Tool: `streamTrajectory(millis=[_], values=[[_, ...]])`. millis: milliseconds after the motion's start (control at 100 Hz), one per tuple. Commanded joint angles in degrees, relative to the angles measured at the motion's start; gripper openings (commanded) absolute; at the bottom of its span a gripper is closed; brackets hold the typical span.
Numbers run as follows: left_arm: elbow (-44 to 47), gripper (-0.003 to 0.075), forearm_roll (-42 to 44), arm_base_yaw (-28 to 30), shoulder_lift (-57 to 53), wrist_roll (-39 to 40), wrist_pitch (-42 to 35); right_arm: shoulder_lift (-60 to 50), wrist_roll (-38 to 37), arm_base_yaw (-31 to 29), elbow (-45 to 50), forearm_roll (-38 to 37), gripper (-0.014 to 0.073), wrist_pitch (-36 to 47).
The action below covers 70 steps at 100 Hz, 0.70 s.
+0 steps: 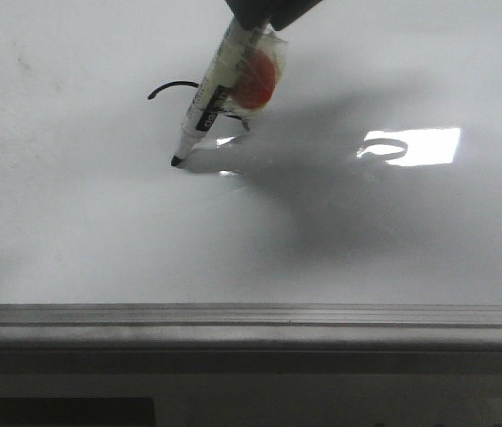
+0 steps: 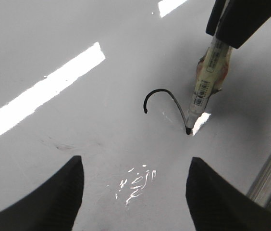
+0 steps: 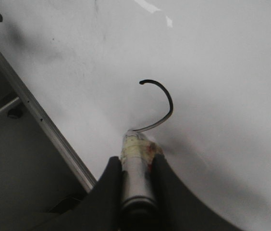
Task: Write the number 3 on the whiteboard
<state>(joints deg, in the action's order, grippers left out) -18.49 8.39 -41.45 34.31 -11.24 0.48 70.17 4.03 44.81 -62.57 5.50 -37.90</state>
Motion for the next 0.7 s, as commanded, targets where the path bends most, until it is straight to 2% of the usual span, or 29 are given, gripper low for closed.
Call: streamTrajectory(millis=[0,170,370,520,690], values=[[-1.58,0.0428,-0.67,0.00,-0.02,0.32,-4.72,-1.93,-2.90,-0.41,-0.85,-7.06,-0.0064,-0.18],[-1.58,0.0428,-0.67,0.00,-0.02,0.32,-4.72,-2.93,-4.03,0.56,-0.62,-6.20,-0.0064,-4.62],[-1.58,0.0428,-0.67,0.00,-0.02,0.32,-4.72,3.07,-4.03,5.33,-0.06,-4.29,-0.0064,4.57],[-1.58,0.0428,-0.67,0.00,-0.02,0.32,-5.24,2.79,-5.46,5.91,-2.18,-4.09,-0.0064,4.56],[-1.58,0.0428,-0.67,-1.53,1.11,0.32,-5.73,-0.71,-5.46,9.45,-2.56,-4.09,-0.0064,5.85]])
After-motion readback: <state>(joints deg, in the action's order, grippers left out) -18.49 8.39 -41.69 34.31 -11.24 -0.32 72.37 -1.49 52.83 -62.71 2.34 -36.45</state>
